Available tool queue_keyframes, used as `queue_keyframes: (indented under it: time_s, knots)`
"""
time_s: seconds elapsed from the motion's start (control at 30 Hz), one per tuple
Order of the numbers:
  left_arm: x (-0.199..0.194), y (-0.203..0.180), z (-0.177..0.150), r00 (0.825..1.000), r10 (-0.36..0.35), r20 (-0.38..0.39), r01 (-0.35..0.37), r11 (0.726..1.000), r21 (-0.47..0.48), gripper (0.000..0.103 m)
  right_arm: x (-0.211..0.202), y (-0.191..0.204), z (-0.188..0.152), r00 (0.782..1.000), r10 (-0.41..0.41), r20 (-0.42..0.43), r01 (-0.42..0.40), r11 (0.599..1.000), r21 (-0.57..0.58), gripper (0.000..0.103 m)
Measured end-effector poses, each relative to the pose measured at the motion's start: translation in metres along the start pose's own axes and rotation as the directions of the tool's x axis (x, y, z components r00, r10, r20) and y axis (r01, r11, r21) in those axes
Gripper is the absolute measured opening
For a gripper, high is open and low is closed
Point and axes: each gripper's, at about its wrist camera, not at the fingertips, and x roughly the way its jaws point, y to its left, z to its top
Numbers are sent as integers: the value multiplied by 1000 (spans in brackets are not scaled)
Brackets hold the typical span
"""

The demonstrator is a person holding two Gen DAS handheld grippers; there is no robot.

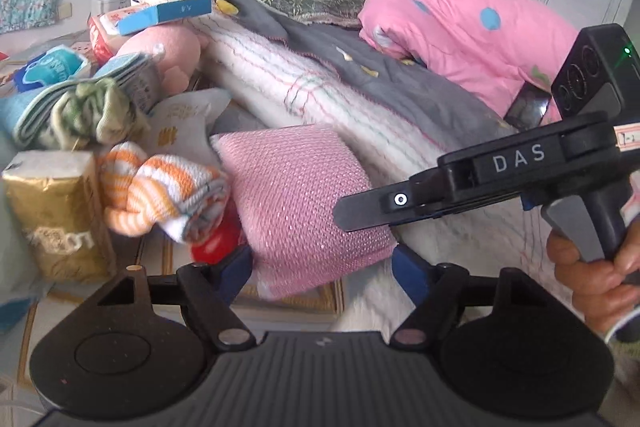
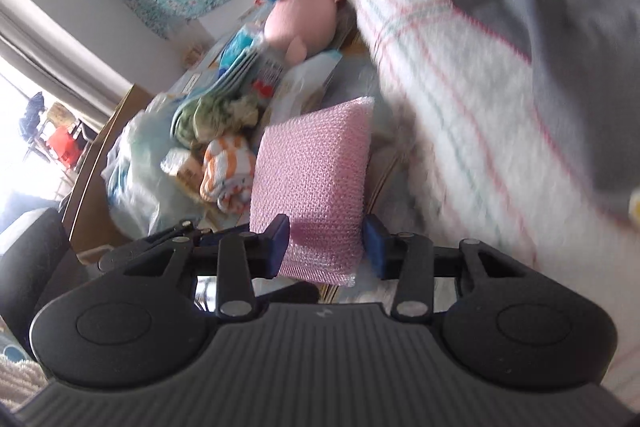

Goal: Organize soft objects
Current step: 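Lift the pink pad with the right gripper and carry it over the box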

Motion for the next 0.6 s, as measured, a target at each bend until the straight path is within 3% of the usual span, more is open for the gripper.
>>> queue_keyframes:
  time_s: [0.33,0.6]
  knots:
    - [0,-4,6,991,112,68,-114,993,33,79,5,-6,5,996,-22,82,19,999,36,43]
    - [6,-7,9,991,121,61,-123,992,39,79,1,-7,8,994,-19,106,13,998,58,49]
